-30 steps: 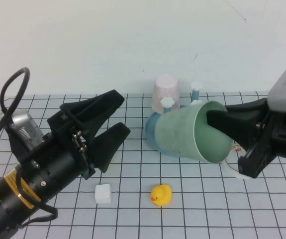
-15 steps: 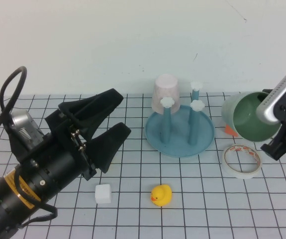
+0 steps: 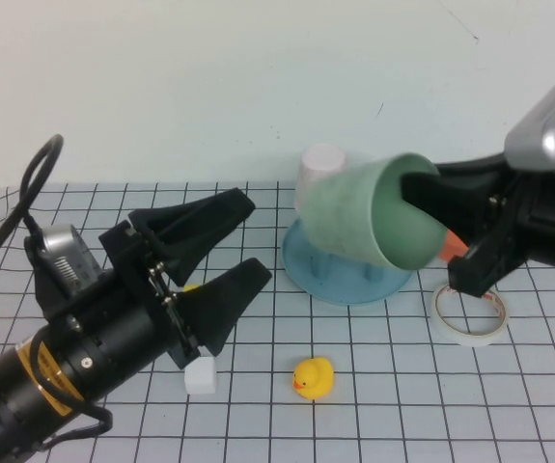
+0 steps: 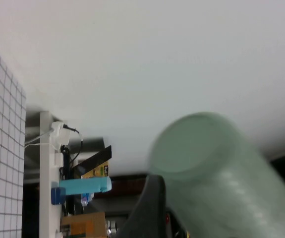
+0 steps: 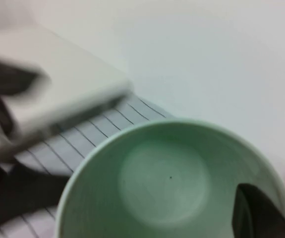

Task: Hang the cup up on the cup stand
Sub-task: Adjust the cup with two arms

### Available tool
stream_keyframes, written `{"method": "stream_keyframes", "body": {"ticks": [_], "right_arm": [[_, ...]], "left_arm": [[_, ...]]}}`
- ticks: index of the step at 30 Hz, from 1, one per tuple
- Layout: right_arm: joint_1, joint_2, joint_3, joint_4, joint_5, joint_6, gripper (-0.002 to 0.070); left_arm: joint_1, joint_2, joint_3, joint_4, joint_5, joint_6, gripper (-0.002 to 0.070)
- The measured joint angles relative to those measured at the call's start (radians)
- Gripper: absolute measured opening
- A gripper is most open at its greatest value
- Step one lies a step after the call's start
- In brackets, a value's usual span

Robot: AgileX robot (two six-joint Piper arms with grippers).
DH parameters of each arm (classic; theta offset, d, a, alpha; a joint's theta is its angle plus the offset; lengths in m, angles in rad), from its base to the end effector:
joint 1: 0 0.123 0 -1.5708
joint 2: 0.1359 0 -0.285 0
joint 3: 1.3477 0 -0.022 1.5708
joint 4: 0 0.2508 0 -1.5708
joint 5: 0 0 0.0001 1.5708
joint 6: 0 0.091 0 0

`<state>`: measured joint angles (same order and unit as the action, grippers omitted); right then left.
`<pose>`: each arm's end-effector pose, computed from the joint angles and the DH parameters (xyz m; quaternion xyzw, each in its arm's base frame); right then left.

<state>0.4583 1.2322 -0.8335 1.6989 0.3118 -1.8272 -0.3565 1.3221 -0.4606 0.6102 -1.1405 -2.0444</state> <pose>0.2313 0.1451 0.3231 -0.3143 0.7269 0.2210 0.5692 0.2057 -0.1272 0.2684 -0.2071 0.5802 -0.7513 0.2365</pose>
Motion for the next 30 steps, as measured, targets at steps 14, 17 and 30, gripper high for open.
{"method": "stream_keyframes", "body": {"ticks": [14,17,30], "right_arm": [[0.142,0.068,-0.062,0.009,-0.078,0.008,0.0020],[0.170,0.110,-0.113,0.011,-0.119,-0.006,0.0020],[0.184,0.267,-0.248,0.028,-0.069,-0.049,0.0021]], "left_arm": [[0.000,0.000,0.000,-0.059,0.000,-0.005,0.0692],[0.000,0.003,0.000,-0.070,0.005,-0.005,0.0692],[0.000,0.006,0.000,-0.145,0.018,-0.066,0.0692]]}}
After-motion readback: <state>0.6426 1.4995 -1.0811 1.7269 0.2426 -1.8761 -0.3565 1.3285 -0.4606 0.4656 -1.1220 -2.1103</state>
